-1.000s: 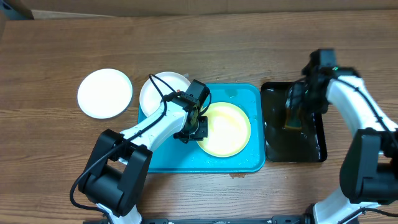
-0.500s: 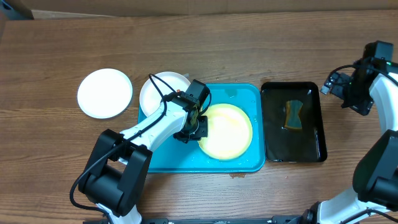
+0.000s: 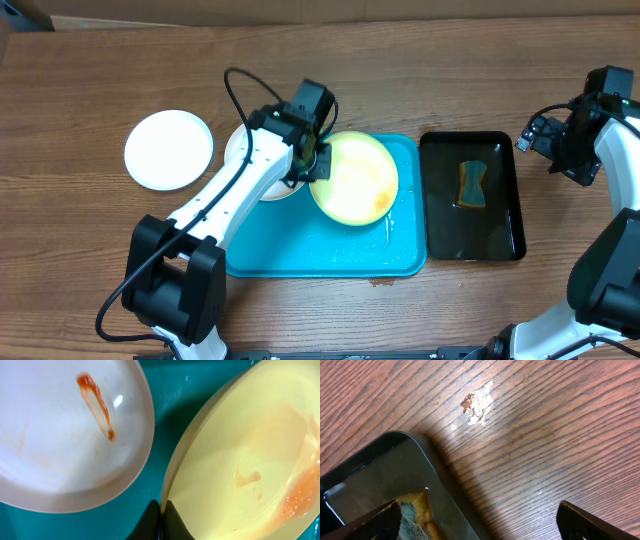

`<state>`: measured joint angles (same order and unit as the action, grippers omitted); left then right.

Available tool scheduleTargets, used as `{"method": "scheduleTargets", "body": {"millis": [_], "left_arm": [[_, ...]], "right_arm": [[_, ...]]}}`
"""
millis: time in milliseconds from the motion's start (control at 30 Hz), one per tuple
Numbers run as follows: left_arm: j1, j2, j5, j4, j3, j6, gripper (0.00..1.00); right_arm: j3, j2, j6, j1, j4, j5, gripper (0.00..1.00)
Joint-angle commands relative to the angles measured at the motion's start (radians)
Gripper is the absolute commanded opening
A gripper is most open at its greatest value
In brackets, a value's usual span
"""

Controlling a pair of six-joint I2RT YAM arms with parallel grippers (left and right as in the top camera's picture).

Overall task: Clean dirty plates on tray and stack at the side
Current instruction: 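Lift the yellow plate with the left gripper and tip it over the black tray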

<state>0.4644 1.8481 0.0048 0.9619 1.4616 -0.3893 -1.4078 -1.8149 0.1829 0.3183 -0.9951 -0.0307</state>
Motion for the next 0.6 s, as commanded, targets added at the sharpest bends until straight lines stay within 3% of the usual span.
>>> {"method": "scheduleTargets", "body": {"millis": [0,333,567], "left_arm": [[0.001,-0.005,-0.05,0.01,0.104,0.036,0.04],[0.065,-0.005,-0.051,-0.064,0.195,0.053,0.04],[0.192,-0.004,-0.155,-0.171,0.195,0.053,0.04]], "right_arm": [[-0.012,0.018,0.004,-0.001,0.013,-0.008,1.0],[-0.012,0.018,0.031,0.024,0.115,-0.016,1.0],[-0.012,0.018,0.055,0.095,0.149,-0.016,1.0]]}}
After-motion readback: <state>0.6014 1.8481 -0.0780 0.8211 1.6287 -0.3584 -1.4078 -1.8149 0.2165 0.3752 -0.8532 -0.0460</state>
